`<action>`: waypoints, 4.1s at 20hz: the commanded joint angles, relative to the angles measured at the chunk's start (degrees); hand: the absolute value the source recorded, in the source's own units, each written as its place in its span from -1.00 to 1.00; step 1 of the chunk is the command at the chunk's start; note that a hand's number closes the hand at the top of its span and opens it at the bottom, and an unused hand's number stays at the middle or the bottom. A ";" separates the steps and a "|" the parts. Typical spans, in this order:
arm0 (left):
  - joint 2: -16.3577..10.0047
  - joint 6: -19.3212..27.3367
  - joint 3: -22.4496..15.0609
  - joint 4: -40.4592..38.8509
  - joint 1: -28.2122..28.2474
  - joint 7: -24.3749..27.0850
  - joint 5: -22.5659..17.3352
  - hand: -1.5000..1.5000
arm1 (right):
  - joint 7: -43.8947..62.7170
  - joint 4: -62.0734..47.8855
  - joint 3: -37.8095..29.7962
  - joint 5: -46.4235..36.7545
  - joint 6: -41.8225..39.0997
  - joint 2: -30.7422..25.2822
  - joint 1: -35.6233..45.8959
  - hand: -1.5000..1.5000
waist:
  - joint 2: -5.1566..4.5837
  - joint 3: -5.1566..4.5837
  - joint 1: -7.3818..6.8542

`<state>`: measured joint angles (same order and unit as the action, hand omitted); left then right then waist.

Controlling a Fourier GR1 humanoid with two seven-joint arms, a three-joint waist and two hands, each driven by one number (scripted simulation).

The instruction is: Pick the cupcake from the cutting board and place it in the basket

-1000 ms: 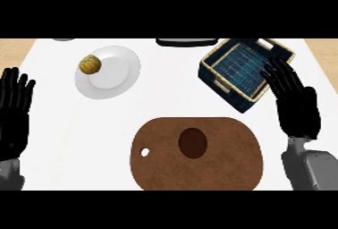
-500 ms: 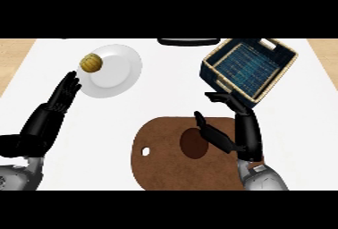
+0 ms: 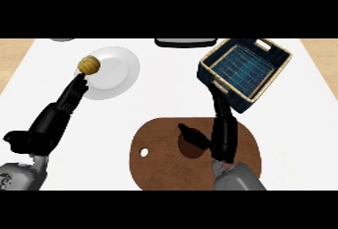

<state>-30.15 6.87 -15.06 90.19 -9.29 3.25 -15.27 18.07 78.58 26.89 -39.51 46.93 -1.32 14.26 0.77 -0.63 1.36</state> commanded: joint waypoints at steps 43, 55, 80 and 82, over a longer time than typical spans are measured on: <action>2.31 -4.42 3.31 0.95 -1.40 -3.40 1.75 0.00 | 58.34 32.69 11.49 -25.43 -50.28 1.29 -5.53 -1.00 | -0.67 0.63 -1.50; 5.79 -7.99 6.22 -3.18 -0.59 0.68 4.84 0.00 | 54.64 25.44 13.91 -25.32 -41.84 1.30 -4.43 -1.00 | -0.78 0.62 -1.57; 12.07 -7.79 6.41 0.13 0.52 -2.43 11.11 0.00 | 52.73 8.44 12.13 -22.47 -34.81 1.29 -2.06 -1.00 | -0.80 0.65 -1.83; 8.08 -11.61 10.03 -0.66 -0.08 -1.39 8.95 0.00 | 57.79 8.02 13.25 -19.78 -36.47 1.29 2.68 -1.00 | -0.84 0.63 -2.22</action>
<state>-20.21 -2.44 -6.94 89.11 -10.22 1.11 -5.45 65.55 91.11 38.55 -61.14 5.41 -0.63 13.75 -0.01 0.00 -0.46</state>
